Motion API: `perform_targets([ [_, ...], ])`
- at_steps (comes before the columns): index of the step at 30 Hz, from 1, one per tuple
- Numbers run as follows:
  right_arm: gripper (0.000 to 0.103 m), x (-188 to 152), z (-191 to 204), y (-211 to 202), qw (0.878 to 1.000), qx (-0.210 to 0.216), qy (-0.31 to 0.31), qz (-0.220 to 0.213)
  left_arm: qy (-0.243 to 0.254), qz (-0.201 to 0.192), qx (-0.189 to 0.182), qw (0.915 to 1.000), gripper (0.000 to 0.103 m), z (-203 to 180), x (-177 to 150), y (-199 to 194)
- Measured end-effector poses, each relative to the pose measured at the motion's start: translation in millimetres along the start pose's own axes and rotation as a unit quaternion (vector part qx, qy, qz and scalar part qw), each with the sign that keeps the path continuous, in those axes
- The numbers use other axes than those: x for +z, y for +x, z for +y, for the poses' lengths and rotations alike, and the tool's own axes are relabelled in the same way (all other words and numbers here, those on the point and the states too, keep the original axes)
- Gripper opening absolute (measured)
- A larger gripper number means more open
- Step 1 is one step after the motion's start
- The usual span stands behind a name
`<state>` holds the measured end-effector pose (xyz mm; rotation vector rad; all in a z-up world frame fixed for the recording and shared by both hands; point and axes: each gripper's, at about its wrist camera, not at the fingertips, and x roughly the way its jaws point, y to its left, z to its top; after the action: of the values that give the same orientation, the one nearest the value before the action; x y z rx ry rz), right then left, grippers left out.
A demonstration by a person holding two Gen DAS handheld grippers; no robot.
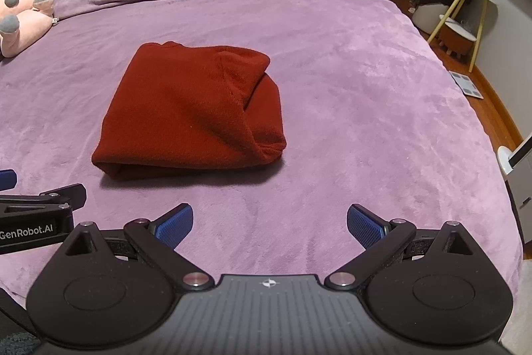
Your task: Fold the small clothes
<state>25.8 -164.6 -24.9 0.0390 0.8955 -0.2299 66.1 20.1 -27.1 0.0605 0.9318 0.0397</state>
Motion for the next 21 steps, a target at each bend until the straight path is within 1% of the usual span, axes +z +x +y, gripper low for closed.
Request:
perform_targets([
  [21,0.099,0.1,0.3,-2.7,1.0,0.001,0.005,-0.003,0.001,0.0,-0.003,1.0,0.101,-0.2,-0.3,1.0],
])
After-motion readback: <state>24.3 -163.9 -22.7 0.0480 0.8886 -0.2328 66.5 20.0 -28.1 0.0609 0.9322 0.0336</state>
